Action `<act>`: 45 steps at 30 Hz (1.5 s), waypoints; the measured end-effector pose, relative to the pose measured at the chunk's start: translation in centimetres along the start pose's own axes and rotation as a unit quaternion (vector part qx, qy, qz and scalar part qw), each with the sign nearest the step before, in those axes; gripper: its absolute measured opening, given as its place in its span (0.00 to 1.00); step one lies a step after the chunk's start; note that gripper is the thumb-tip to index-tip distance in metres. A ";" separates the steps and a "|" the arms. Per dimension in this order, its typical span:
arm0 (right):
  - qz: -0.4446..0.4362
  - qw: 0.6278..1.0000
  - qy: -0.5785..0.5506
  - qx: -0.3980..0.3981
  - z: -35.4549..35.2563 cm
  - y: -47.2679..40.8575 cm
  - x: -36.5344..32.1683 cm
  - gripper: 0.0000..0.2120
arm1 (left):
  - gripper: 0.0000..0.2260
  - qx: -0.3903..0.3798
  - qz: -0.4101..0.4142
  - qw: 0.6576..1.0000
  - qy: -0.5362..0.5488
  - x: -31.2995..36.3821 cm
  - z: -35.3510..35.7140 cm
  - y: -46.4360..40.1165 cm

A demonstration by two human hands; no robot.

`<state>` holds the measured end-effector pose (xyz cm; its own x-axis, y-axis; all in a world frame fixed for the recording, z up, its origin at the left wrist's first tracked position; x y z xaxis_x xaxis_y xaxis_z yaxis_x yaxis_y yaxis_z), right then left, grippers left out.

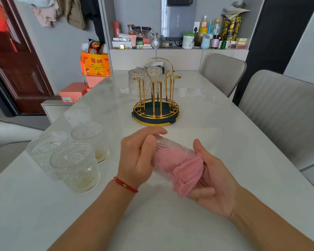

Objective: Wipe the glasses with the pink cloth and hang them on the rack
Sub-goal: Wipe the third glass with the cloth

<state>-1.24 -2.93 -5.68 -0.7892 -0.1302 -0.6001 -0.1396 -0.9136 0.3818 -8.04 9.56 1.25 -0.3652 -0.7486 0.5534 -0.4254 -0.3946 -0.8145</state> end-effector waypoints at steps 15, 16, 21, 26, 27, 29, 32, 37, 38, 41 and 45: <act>-0.164 0.980 -0.077 0.086 -2.0 2.1 -5.6 0.34 | 0.14 0.140 -0.319 0.935 0.062 -4.9 -0.8 1.0; -0.195 0.974 -0.068 0.091 -2.4 2.5 -6.5 0.35 | 0.12 0.163 -0.396 0.900 0.084 -5.7 -0.8 1.8; -0.434 0.892 -0.036 0.125 -3.2 6.7 -10.7 0.26 | 0.09 0.142 -0.540 0.792 0.247 -7.8 0.0 4.2; -0.447 0.876 0.092 0.153 -1.7 4.6 -9.3 0.34 | 0.18 0.017 -0.524 0.775 0.353 -6.8 2.6 3.8; -0.431 0.882 0.116 0.151 -0.9 4.0 -8.6 0.33 | 0.21 0.004 -0.520 0.775 0.358 -6.7 2.9 3.7; -0.397 0.883 0.197 0.155 0.3 2.5 -7.2 0.39 | 0.21 -0.013 -0.525 0.774 0.352 -6.5 3.4 3.9; -0.368 0.882 0.271 0.115 0.3 0.7 -5.5 0.41 | 0.11 -0.011 -0.548 0.769 0.329 -6.5 3.7 4.2; -0.272 0.958 0.067 -0.056 0.0 0.1 -4.4 0.29 | 0.10 0.080 -0.550 0.798 0.234 -7.2 2.0 4.6; -0.267 0.959 0.070 -0.065 0.0 0.1 -4.4 0.26 | 0.10 0.087 -0.546 0.802 0.227 -7.2 1.9 4.5; -0.261 0.955 0.130 -0.062 0.4 -0.5 -4.4 0.23 | 0.13 0.102 -0.530 0.814 0.216 -6.9 1.5 4.1; -0.275 0.928 0.249 0.018 -0.3 -0.6 -4.6 0.16 | 0.14 0.101 -0.513 0.828 0.202 -6.5 1.2 3.5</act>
<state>2.66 -1.90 -3.36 -0.2187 0.1827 -0.9586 -0.4662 -0.8825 -0.0618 -6.19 12.45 -5.41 -0.1620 0.2601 0.9519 -0.5511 -0.8240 0.1314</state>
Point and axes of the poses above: each hand's wrist, its own y-axis away from the middle knuckle, its own z-axis out of the palm, x = y × z, the point moved 8 cm from there along -y, towards the middle knuckle, and after that the axes turned 4 degrees about z, right-handed, at the moved point
